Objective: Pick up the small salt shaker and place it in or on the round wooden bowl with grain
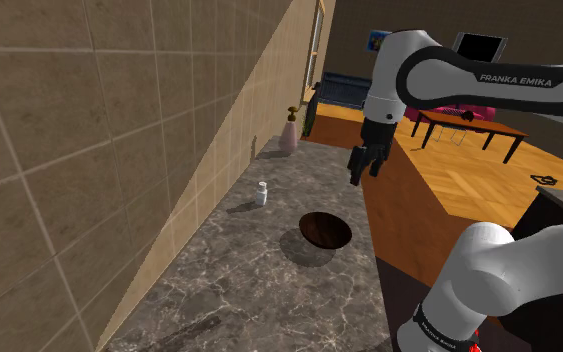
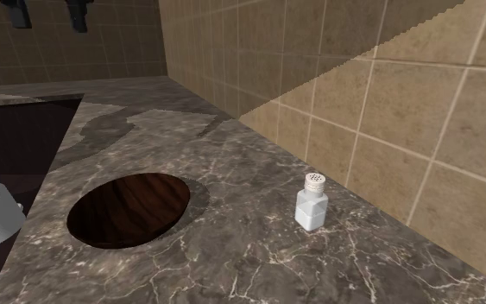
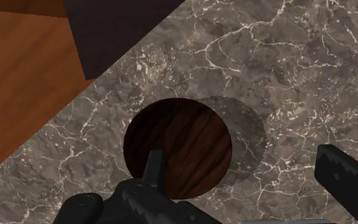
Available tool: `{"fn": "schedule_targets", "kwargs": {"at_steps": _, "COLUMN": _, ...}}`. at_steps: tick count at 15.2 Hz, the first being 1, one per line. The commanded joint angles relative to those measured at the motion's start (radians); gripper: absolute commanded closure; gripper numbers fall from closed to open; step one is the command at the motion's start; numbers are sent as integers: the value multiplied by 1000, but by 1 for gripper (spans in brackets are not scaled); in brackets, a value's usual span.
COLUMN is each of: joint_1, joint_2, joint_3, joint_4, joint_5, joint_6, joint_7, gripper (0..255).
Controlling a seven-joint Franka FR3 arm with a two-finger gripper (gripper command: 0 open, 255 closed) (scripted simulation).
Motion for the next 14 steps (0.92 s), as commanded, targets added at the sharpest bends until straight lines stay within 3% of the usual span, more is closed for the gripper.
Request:
{"fn": "schedule_targets", "kwargs": {"at_steps": 1, "joint_1": 0, "joint_2": 0, "joint_3": 0, "joint_4": 0, "joint_5": 0, "joint_6": 0, "joint_7": 0, "gripper": 0}}
{"fn": "schedule_targets", "kwargs": {"at_steps": 14, "joint_1": -22, "joint_2": 493, "joint_3": -9, "joint_4": 184, "joint_5": -8, "joint_6": 323, "joint_7": 26, "gripper": 0}}
